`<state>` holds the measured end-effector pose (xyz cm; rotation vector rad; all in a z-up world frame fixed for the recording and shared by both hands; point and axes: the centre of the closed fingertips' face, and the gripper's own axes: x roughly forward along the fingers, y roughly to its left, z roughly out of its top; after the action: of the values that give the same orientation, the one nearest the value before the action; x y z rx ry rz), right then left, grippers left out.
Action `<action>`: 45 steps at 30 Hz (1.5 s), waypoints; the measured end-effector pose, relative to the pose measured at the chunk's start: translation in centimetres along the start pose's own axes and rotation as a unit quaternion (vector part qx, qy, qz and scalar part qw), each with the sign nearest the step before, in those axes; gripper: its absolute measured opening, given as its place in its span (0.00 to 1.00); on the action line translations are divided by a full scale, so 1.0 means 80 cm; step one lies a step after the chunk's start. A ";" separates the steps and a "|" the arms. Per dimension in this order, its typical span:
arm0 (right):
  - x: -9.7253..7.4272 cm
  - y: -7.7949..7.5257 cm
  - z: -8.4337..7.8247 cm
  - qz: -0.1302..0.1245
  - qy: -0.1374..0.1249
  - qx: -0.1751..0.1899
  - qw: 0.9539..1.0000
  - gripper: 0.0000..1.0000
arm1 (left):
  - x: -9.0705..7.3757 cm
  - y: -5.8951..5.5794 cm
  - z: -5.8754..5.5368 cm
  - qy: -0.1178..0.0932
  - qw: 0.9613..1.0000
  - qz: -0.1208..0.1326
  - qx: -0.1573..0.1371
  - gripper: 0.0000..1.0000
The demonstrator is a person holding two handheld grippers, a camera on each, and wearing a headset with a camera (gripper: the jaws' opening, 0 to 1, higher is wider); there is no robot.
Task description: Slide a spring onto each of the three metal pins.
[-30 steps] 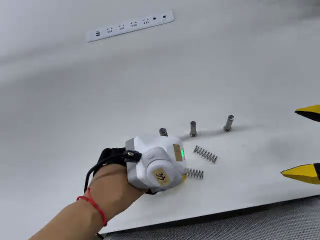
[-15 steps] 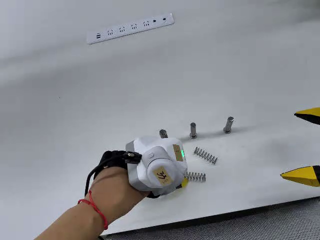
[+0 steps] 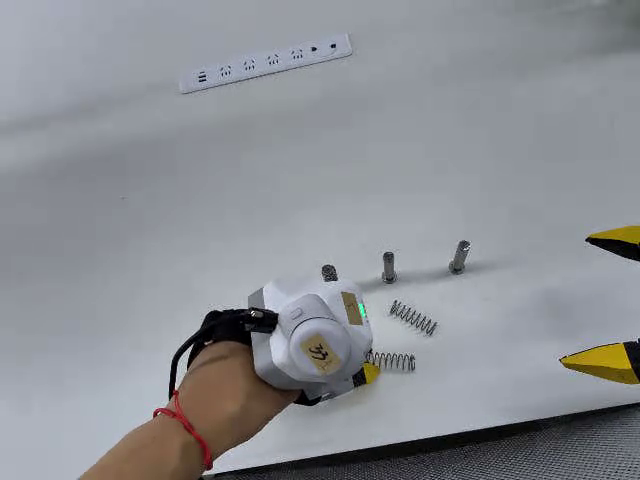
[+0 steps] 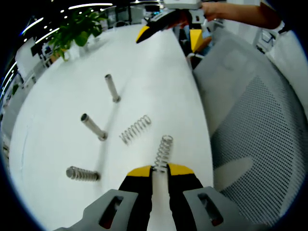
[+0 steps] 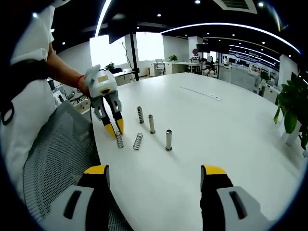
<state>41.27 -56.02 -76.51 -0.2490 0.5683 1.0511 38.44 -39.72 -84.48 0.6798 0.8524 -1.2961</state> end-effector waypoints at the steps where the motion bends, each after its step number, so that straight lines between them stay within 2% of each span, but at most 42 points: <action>1: 0.000 0.000 0.000 0.000 0.001 0.000 1.000 0.78 | 0.000 0.000 0.000 0.000 1.000 0.000 0.000 0.11; 16: 0.000 0.002 0.000 0.004 0.004 -0.002 1.000 0.80 | -0.014 -0.006 0.007 -0.030 0.999 0.000 -0.018 0.11; 22: -0.001 0.002 0.000 0.006 0.004 -0.002 1.000 0.82 | -0.024 -0.006 0.015 -0.051 0.998 0.005 -0.031 0.11; 29: -0.002 0.002 0.006 0.006 0.003 -0.006 1.000 0.82 | -0.043 -0.004 0.033 -0.092 0.994 0.013 -0.055 0.11; 36: -0.003 0.004 0.029 0.007 -0.013 -0.011 1.000 0.80 | -0.062 0.002 0.052 -0.130 0.989 0.024 -0.073 0.11; 43: -0.005 0.009 0.069 0.013 -0.053 0.003 0.999 0.72 | -0.076 0.005 0.069 -0.164 0.982 0.030 -0.087 0.11; 45: -0.004 0.015 0.082 0.021 -0.066 0.014 0.998 0.69 | -0.081 0.005 0.076 -0.178 0.979 0.031 -0.095 0.11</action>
<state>42.26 -52.69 -70.84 -0.1432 0.4711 1.0904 39.42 -41.23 -75.80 0.3070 0.6447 -1.2149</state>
